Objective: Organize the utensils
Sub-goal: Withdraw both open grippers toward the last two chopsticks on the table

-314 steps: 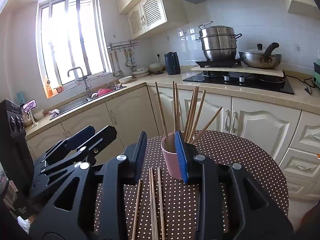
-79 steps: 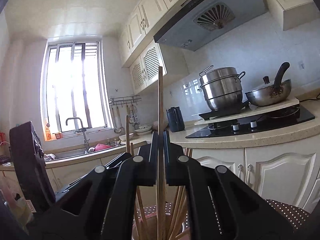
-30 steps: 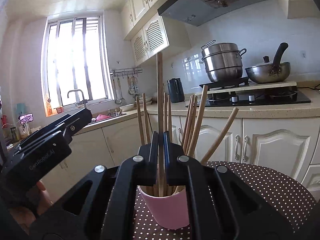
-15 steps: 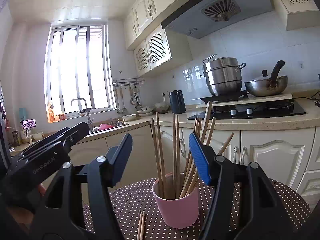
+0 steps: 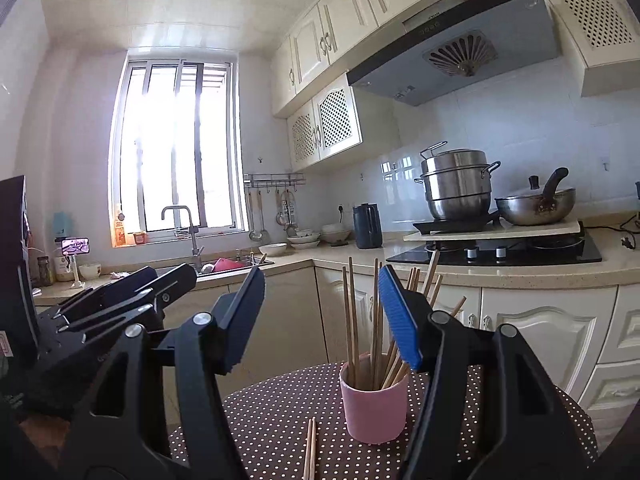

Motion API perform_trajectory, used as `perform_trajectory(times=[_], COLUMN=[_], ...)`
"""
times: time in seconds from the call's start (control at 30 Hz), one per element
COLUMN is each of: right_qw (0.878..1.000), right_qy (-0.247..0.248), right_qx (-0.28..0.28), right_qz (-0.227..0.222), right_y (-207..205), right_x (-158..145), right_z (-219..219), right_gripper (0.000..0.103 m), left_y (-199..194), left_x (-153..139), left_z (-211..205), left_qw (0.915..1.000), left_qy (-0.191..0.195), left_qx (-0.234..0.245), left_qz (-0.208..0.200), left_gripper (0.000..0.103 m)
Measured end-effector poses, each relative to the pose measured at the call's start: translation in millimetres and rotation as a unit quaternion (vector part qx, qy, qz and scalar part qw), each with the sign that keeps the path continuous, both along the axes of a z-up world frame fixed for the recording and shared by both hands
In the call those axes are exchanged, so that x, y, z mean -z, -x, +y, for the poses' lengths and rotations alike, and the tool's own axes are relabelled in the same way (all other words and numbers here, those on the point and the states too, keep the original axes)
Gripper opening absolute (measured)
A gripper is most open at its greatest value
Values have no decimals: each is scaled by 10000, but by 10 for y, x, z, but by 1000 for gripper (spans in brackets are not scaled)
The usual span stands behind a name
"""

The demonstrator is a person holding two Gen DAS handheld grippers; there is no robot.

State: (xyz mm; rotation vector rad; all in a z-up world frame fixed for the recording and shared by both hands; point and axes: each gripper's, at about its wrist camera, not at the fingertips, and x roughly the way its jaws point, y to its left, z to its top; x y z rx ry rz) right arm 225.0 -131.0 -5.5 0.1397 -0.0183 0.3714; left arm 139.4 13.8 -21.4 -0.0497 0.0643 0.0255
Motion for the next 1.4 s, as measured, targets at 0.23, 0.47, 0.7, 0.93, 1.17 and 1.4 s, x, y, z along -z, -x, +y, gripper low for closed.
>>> perform_trajectory(times=[0.23, 0.47, 0.7, 0.93, 1.17, 1.4], right_qw=[9998, 9968, 9848, 9687, 9582, 9509], right_qy=[86, 321, 577, 511, 281, 375], right_qx=[24, 121, 256, 344, 223, 164], right_qz=[189, 726, 1621, 2404, 2839, 3066], right_y=[148, 76, -146, -387, -517, -587], right_x=[128, 411, 861, 1248, 1395, 1447], right_z=[4, -4, 8, -84, -155, -100], right_gripper=[60, 64, 65, 71, 77, 77], left_y=[177, 88, -337, -665, -846, -962], left_x=[96, 387, 976, 1541, 1802, 1841], left_z=[-45, -120, -153, -225, -286, -380], left_qw=[9998, 9968, 9717, 9361, 9165, 9134], left_qy=[-154, -315, -241, -377, -447, -550], left_qx=[-29, 204, 580, 515, 393, 368], left_qz=[149, 711, 2276, 3460, 3955, 4016], left_gripper=[57, 66, 66, 66, 66, 66])
